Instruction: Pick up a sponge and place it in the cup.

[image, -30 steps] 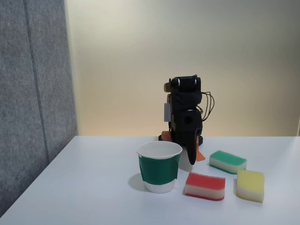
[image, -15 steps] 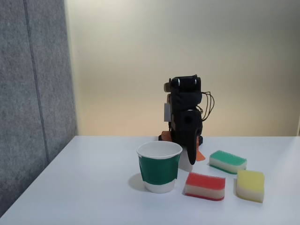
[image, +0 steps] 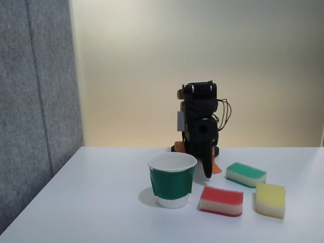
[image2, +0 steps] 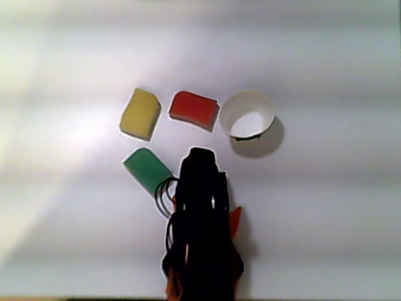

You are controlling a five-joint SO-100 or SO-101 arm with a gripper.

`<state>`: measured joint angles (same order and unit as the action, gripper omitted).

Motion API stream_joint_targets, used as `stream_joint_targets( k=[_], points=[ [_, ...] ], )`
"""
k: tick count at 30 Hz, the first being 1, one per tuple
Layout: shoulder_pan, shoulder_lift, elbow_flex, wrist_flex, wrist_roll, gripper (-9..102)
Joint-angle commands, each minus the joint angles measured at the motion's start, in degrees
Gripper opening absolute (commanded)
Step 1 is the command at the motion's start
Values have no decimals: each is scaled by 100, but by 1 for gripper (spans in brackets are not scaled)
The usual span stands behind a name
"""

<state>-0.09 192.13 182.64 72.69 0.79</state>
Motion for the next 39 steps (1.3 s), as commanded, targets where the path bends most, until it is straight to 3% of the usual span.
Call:
stream_joint_targets(
  k=[1, 10, 19, 26, 34, 35, 36, 37, 39],
  points=[
    [18, 70, 264, 105, 88, 0],
    [53, -97, -229, 255, 176, 0],
    [378, -4219, -3463, 439, -835, 0],
    [-220, -5924, -5124, 527, -677, 0],
    [-809, -7119, -6091, -35, -519, 13],
    [-809, -7286, -6267, -35, -615, 17],
    [-782, -7436, -6442, -62, -747, 32],
    [-738, -7567, -6565, -114, -932, 39],
    [-668, -7778, -6750, -202, -1187, 42]
  ],
)
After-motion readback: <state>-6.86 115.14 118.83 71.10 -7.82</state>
